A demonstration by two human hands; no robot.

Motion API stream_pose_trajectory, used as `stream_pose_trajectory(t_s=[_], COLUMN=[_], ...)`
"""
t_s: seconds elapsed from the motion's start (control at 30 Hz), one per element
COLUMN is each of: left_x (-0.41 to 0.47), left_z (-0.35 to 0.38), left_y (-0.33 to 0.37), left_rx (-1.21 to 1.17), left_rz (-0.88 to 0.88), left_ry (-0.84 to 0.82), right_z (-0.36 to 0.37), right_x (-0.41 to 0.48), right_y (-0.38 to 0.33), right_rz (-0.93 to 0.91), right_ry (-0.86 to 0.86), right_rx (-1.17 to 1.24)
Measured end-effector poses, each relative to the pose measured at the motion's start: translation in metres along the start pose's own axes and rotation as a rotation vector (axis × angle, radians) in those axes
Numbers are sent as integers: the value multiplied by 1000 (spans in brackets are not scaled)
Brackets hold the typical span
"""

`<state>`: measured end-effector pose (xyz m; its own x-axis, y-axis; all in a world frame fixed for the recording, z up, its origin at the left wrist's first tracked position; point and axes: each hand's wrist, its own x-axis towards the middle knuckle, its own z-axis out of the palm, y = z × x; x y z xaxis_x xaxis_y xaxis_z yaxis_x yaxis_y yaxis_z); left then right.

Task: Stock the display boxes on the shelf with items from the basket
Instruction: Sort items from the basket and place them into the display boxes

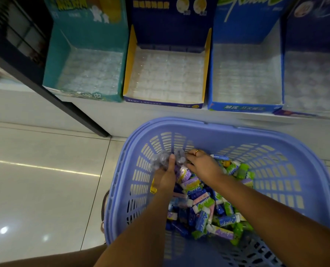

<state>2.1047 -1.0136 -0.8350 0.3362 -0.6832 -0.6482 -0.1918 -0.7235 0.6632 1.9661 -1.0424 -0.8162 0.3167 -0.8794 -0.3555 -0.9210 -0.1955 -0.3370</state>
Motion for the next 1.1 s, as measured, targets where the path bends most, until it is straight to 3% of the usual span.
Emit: stream_pose_trajectory(t_s=[0.1, 0.27, 0.4, 0.67, 0.87, 1.0, 1.1], left_x=[-5, -6, -11, 2, 0, 2, 4], left_z=[-2, -3, -4, -7, -12, -16, -14], left_y=[-1, -3, -3, -3, 6, 5, 5], left_rx=[-46, -49, 39, -157, -251, -239, -212], left_rz=[19, 4, 115, -105, -206, -137, -203], left_ry=[-56, -104, -244, -104, -123, -192, -166], right_z=[8, 11, 14, 17, 26, 31, 24], right_x=[4, 14, 11, 9, 20, 18, 20], right_y=[-12, -25, -25, -9, -30, -33, -24], right_rz=[31, 1, -12, -109, 16, 135, 173], right_ry=[27, 42, -23, -58, 37, 158, 3], right_rx=[-114, 57, 169, 129, 67, 246, 426])
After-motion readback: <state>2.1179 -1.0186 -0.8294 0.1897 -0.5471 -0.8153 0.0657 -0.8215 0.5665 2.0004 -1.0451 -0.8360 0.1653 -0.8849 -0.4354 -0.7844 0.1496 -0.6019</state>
